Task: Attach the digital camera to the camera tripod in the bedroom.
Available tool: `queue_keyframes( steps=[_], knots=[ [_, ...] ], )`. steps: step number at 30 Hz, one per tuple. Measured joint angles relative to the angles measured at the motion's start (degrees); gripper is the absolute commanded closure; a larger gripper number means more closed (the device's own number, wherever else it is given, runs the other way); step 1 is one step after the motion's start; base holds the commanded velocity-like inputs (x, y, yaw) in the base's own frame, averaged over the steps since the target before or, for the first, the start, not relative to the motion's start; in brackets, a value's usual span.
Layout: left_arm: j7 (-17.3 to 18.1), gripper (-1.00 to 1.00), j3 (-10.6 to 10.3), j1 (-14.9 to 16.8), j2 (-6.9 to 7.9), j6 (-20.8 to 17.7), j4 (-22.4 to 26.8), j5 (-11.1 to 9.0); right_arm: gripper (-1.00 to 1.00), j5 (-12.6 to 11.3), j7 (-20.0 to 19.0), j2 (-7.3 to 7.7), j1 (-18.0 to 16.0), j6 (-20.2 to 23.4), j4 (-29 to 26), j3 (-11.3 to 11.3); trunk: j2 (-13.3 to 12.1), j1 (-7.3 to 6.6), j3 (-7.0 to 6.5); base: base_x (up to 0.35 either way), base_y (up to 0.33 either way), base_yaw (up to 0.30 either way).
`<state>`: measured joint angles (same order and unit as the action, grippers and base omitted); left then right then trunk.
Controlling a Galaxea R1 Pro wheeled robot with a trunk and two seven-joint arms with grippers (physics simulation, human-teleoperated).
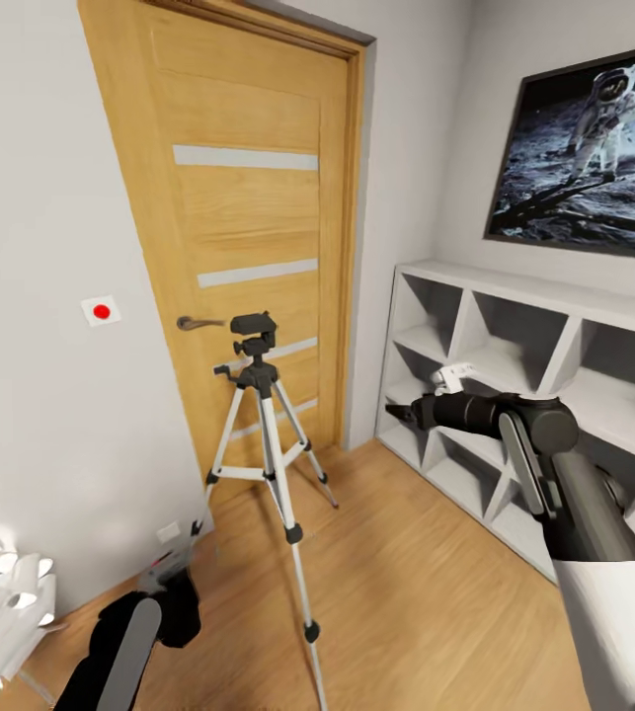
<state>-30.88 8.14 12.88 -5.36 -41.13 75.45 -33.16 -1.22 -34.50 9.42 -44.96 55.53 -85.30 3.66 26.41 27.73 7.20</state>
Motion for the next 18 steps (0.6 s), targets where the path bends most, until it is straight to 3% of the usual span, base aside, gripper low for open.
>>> queue_keyframes(
  steps=[3, 9, 11, 12, 18],
  knots=[
    [3.5, 1.0, 2.0, -0.1, 0.04, -1.8, 0.2, -0.2, -1.0, 0.0, 0.0, 0.0, 0.0, 0.0, 0.0, 0.1, 0.0, 0.0, 0.0, 0.0, -0.347, 0.292],
    [8.3, 1.0, 3.5, -0.1, 0.12, -3.3, 0.4, 0.0, -1.0, 0.0, -0.5, 0.0, 0.0, 0.0, 0.7, 0.3, 0.0, 0.0, 0.0, 0.0, -0.347, 0.292],
    [8.8, 1.0, 3.6, -0.1, 0.14, -3.5, 0.4, 0.0, -1.0, 0.0, -1.3, 0.0, -0.1, -0.1, 1.7, 0.6, 0.0, 0.0, 0.0, 0.0, -0.347, 0.292],
    [9.3, 1.0, 3.7, -0.1, 0.16, -3.6, 0.4, 0.0, -1.0, 0.0, -2.9, 0.0, -0.3, -0.6, 3.7, 1.8, 0.0, 0.0, 0.0, 0.0, -0.347, 0.292],
    [9.6, 1.0, 3.8, -0.1, 0.3, -3.7, 0.4, 0.1, -1.0, 0.1, -4.1, 0.01, -0.6, -2.4, 6.3, 3.2, 0.0, -0.01, 0.0, 0.049, -0.341, 0.292]
  ],
)
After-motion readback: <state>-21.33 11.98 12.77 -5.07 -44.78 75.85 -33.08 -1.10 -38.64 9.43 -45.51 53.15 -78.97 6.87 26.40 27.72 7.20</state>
